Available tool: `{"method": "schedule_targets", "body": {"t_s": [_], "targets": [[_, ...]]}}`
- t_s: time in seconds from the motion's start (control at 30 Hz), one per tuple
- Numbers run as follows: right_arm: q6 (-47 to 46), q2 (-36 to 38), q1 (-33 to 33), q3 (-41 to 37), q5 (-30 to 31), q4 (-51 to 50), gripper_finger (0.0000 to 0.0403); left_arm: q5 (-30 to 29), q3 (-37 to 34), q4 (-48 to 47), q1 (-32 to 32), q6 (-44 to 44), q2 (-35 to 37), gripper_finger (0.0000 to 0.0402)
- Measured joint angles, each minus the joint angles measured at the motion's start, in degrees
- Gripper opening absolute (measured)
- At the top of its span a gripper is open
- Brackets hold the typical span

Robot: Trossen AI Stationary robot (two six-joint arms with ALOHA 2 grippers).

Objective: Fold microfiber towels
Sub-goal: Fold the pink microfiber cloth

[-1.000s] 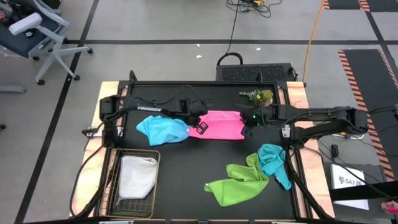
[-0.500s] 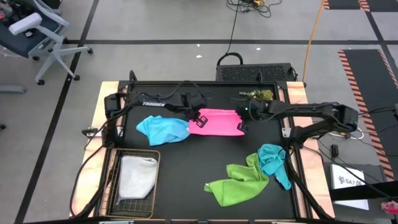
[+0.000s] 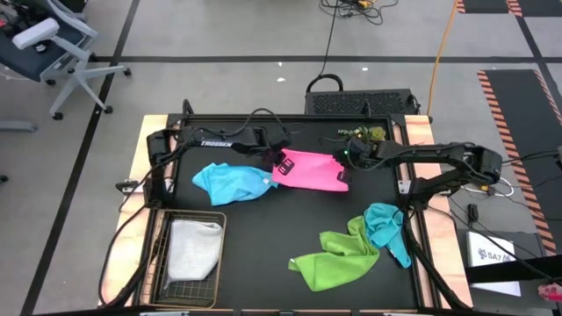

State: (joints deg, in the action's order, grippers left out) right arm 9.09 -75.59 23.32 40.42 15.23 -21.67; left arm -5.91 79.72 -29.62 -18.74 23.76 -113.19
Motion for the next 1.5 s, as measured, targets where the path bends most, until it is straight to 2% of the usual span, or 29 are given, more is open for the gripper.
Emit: {"method": "schedule_targets", "body": {"t_s": [0.37, 0.47, 0.57, 0.63, 0.73, 0.83, 0.9, 1.17, 1.3, 1.5], "targets": [[2.11, 0.02, 0.41, 0.00, 0.22, 0.50, 0.0096, -1.82, 0.00, -0.27, -2.33, -1.25, 0.00, 0.0142], [5.07, 0.29, 0.34, 0.10, 5.16, 0.34, 0.0121, -2.09, 0.00, -0.20, -3.74, -1.66, 0.00, 0.0154], [6.35, 1.92, 0.32, 2.07, 8.95, -1.05, 0.0141, 1.18, 0.00, -0.20, -5.44, 0.00, 0.04, 0.0158], [2.98, 3.74, 0.25, 4.77, 7.35, -3.52, 0.0150, 4.83, 0.00, -0.15, -6.26, 1.64, 0.68, 0.0154], [-6.81, 6.48, 0.23, 8.25, -2.06, -6.67, 0.0154, 9.33, 0.02, 1.58, -5.70, 2.73, 1.69, 0.0140], [-15.06, 8.98, -0.45, 8.59, -13.28, -6.64, 0.0150, 9.84, 0.07, 3.77, -3.83, 2.30, 1.95, 0.0124], [-18.28, 9.62, -1.96, 7.77, -16.78, -7.15, 0.0142, 8.44, 0.09, 3.34, -2.63, 2.16, 1.93, 0.0114], [-26.30, 9.20, -9.14, -0.50, -18.39, -7.14, 0.0093, 2.52, 0.04, 2.78, -0.13, 0.49, 1.07, 0.0102], [-31.42, 9.25, -10.89, -4.43, -18.24, -2.71, 0.0066, -0.55, 0.06, 2.92, -0.62, 0.21, 0.80, 0.0101], [-35.71, 9.22, -12.92, -9.22, -18.07, 3.58, 0.0032, -0.05, 0.02, 3.90, -1.51, -0.08, -1.42, 0.0101]]}}
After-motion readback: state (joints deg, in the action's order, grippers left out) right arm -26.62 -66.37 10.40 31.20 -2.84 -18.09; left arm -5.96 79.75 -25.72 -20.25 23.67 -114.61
